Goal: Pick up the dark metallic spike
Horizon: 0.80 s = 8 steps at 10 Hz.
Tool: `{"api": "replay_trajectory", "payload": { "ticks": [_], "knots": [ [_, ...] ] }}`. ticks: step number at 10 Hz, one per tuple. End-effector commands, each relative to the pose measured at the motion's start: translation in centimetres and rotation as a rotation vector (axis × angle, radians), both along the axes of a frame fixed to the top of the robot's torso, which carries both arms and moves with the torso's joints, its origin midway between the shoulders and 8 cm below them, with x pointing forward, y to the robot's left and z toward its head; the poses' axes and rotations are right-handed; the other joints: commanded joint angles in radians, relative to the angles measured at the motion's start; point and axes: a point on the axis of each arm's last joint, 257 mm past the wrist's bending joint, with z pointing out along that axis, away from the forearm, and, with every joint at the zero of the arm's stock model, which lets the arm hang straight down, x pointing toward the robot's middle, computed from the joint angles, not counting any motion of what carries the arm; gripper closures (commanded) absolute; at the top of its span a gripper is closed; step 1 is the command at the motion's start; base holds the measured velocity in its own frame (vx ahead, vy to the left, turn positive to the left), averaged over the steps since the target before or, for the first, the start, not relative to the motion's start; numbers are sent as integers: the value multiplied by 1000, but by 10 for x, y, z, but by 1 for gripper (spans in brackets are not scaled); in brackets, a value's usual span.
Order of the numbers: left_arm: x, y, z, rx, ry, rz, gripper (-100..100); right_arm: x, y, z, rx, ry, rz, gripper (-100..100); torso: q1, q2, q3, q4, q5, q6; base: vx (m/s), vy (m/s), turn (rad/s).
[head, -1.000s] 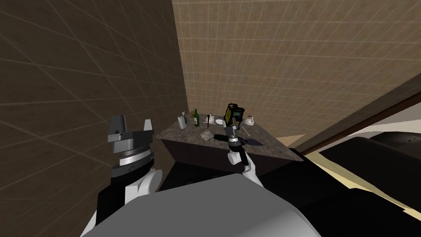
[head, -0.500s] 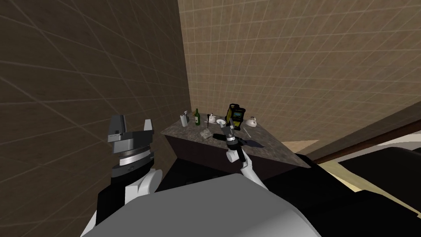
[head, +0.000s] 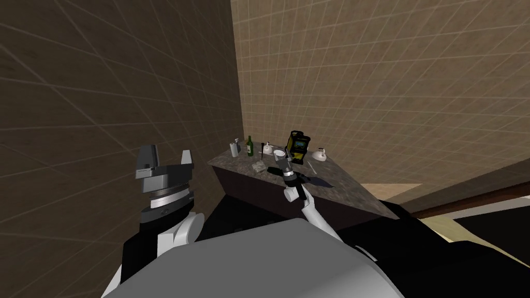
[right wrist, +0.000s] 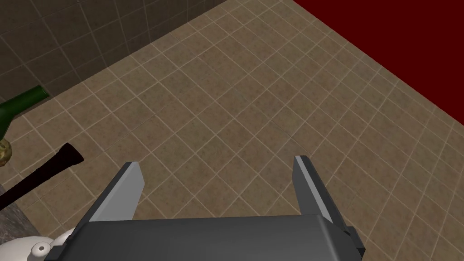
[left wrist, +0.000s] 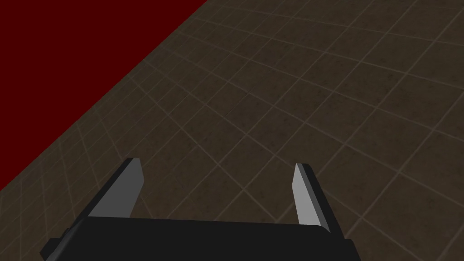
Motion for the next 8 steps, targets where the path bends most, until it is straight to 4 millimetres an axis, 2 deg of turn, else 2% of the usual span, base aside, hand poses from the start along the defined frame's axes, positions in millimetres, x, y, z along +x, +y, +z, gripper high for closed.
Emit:
{"api": "replay_trajectory", "payload": {
  "ticks": [1, 2, 3, 5, 7, 8],
  "knots": [
    [0, 0, 0, 0, 0, 0, 0, 5, 1, -7, 26, 21, 42, -100, 0, 0, 0, 0, 0, 0, -78, -105, 159],
    [0, 0, 0, 0, 0, 0, 0, 5, 1, -7, 34, 24, 49, -100, -1, 0, 0, 0, 0, 1, -32, -61, -29],
    [0, 0, 0, 0, 0, 0, 0, 14, 6, -14, 41, 44, 94, -100, 1, -2, -1, 0, 0, 1, -77, -86, 189],
    [0, 0, 0, 0, 0, 0, 0, 15, 5, -17, 68, 60, 118, -100, -1, 0, 0, 0, 0, 1, -54, -74, 116],
    [0, 0, 0, 0, 0, 0, 0, 25, 8, -27, 93, 95, 174, -100, 0, -1, 0, 0, 0, 0, -75, -82, 227],
    [0, 0, 0, 0, 0, 0, 0, 25, 8, -27, 103, 98, 183, -100, -1, 0, 0, 0, 0, 1, -44, -53, -33]
  ]
}}
